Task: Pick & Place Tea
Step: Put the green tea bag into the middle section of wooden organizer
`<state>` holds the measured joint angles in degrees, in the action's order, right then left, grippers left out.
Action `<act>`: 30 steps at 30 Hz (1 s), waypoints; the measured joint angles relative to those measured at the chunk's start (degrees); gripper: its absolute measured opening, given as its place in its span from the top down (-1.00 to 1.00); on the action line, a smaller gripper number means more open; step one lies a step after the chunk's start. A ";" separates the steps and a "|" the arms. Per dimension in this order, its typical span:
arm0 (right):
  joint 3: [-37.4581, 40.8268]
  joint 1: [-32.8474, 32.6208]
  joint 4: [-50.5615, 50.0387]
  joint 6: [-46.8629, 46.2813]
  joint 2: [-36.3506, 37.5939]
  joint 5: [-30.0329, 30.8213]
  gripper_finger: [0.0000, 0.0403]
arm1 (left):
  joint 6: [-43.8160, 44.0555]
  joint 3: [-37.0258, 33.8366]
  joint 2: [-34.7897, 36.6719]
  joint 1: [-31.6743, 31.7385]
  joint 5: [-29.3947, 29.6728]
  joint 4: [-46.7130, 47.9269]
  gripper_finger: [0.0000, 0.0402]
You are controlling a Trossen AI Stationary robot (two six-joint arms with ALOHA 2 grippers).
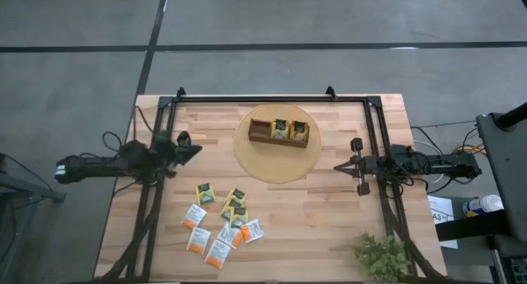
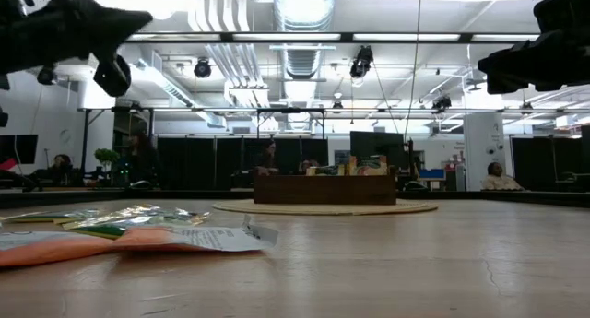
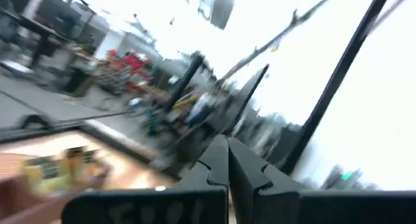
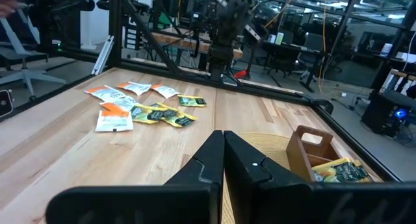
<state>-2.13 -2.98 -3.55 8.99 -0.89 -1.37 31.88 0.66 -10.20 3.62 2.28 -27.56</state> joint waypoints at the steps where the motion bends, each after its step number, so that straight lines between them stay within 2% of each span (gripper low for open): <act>1: 0.00 0.00 0.00 0.00 0.00 0.00 0.96 | 3.13 -0.01 -0.03 -0.04 -0.11 -2.29 1.00; 4: 0.00 0.00 0.00 0.00 0.00 0.00 0.96 | 7.23 0.06 -0.07 -0.04 -2.08 -10.46 1.00; 8: 0.00 0.00 0.00 0.00 0.00 0.00 0.96 | 4.17 3.73 -0.07 -0.04 -3.69 -17.37 1.00; 14: 0.00 0.00 0.00 0.00 0.00 0.00 0.96 | -4.59 13.20 -1.02 -0.04 -3.71 -18.04 1.00; 19: 0.00 0.00 0.00 0.00 0.00 0.00 0.96 | -3.03 19.76 -4.92 -0.04 -3.69 -17.85 1.00; 23: 0.00 0.00 0.00 0.00 0.00 0.00 0.96 | -3.09 26.56 -10.36 -0.04 -4.24 -16.26 1.00; 26: 0.00 0.00 0.00 0.00 0.00 0.00 0.96 | -5.16 32.34 -15.00 -0.04 -7.01 -13.95 1.00; 30: 0.00 0.00 0.00 0.00 0.00 0.00 0.96 | -7.52 41.79 -19.90 -0.02 -11.50 0.62 1.00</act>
<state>-2.13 -2.98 -3.55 8.99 -0.89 -1.37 24.36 42.45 -30.10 3.60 -9.22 -26.95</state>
